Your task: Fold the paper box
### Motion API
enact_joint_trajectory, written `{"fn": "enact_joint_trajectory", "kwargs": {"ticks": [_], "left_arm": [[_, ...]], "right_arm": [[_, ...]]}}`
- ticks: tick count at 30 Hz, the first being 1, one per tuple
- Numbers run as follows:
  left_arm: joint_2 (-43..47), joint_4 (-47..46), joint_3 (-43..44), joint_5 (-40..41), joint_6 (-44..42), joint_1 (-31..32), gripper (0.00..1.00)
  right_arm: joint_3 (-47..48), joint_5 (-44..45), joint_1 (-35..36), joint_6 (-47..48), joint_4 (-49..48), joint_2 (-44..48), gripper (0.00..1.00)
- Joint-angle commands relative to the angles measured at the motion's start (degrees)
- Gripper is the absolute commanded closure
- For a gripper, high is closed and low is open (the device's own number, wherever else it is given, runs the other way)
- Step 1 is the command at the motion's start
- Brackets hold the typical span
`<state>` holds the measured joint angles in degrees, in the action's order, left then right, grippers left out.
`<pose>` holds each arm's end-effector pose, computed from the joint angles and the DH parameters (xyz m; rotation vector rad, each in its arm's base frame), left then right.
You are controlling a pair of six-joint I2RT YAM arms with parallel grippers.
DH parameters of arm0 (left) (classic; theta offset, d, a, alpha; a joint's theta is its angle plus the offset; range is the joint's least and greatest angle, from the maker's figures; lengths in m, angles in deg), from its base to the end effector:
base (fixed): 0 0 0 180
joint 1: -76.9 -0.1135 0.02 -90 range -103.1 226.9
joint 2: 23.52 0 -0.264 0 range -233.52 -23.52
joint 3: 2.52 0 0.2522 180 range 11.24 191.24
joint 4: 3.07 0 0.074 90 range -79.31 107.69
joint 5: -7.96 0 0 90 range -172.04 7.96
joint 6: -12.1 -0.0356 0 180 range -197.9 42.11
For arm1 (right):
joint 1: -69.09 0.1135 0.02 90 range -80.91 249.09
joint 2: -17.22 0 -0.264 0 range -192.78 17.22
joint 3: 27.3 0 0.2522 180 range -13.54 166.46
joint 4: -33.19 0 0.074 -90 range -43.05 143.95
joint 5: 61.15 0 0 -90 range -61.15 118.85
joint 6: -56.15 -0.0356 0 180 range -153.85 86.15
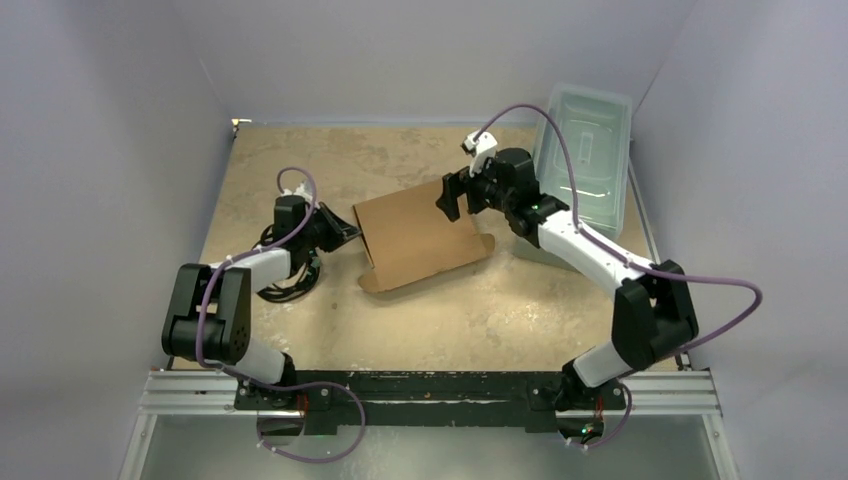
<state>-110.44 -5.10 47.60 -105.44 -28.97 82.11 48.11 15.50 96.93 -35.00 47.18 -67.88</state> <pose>0.2929 -0.0409 0.1652 -0.6191 2.2059 -0.9623 0.3017 0.1686 0.2905 -0.6133 1.9197 0.5563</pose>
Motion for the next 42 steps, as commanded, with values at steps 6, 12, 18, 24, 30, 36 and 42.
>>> {"fn": "enact_joint_trajectory", "kwargs": {"ticks": [6,12,18,24,30,36,42], "left_arm": [[2.03,-3.15,-3.73,-0.89,-0.28,-1.59,1.0],[3.16,-4.42,-4.1,-1.94,0.0,-1.61,1.0],[1.92,-6.2,-4.14,-3.71,0.65,-1.61,0.99],[1.22,-8.0,-4.8,-4.9,1.43,-1.61,0.99],[2.28,-8.12,-4.85,-6.22,1.33,-1.61,0.87],[3.5,-7.23,-5.8,-6.48,0.63,-1.6,0.67],[2.16,-5.72,-6.3,-5.37,-0.73,-1.61,0.52]], "right_arm": [[10.67,6.35,-2.75,-10.8,2.58,-12.66,0.01],[11.12,7.49,-3.85,-10.01,1.35,-17.53,0.01],[11.37,1.85,-3.88,-11.64,1.43,-20.79,0.01],[11.08,-4.12,-3.99,-12.85,1.34,-21.74,0.08],[10.43,-7.05,-3.95,-13.34,0.6,-20.64,0.25],[9.8,-3.27,-3.95,-13.46,0.51,-21.97,0.37],[10.14,-4.84,-4.01,-11.58,0.44,-20.89,0.4]]}}
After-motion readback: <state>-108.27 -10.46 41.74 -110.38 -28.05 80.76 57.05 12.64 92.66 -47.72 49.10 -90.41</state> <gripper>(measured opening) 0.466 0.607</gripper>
